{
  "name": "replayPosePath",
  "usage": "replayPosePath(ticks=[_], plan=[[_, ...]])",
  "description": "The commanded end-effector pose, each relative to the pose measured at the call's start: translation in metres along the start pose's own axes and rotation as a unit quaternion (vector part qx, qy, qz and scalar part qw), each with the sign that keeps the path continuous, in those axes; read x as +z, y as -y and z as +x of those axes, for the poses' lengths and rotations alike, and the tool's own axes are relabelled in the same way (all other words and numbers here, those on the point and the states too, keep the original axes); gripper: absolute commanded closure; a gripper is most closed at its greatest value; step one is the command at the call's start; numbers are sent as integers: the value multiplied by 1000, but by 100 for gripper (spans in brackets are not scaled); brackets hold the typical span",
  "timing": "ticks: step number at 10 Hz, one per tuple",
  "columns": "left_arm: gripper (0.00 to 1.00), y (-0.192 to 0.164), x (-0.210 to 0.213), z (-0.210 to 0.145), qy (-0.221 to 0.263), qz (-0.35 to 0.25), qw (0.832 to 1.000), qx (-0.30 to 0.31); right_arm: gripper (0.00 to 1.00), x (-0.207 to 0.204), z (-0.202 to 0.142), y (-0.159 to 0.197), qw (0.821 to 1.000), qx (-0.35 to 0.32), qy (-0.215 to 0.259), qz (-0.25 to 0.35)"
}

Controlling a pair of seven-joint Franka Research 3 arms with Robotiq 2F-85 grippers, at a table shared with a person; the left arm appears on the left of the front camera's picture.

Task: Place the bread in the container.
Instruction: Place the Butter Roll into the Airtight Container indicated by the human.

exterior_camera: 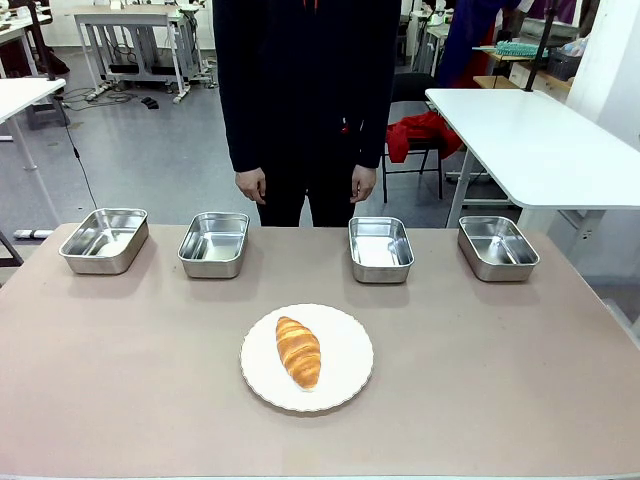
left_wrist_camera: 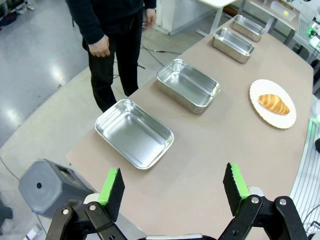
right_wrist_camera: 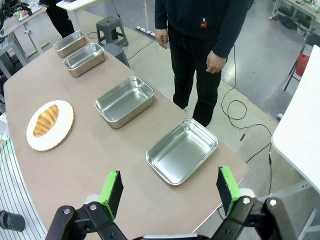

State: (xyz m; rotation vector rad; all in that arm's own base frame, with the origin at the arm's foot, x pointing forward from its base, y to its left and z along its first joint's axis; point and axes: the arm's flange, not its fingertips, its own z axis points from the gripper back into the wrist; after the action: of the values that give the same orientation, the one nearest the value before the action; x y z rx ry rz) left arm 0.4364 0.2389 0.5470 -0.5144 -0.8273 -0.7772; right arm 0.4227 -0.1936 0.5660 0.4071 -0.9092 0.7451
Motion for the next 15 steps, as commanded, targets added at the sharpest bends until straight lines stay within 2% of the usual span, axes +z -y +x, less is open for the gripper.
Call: replayPosePath(ticks=[1,15], plan=[[0,1,2,0,1,0,1000,-3,2,0,1,0,1000,0,1,0],[0,1,2,0,1,0,1000,-3,2,0,1,0,1000,0,1,0]])
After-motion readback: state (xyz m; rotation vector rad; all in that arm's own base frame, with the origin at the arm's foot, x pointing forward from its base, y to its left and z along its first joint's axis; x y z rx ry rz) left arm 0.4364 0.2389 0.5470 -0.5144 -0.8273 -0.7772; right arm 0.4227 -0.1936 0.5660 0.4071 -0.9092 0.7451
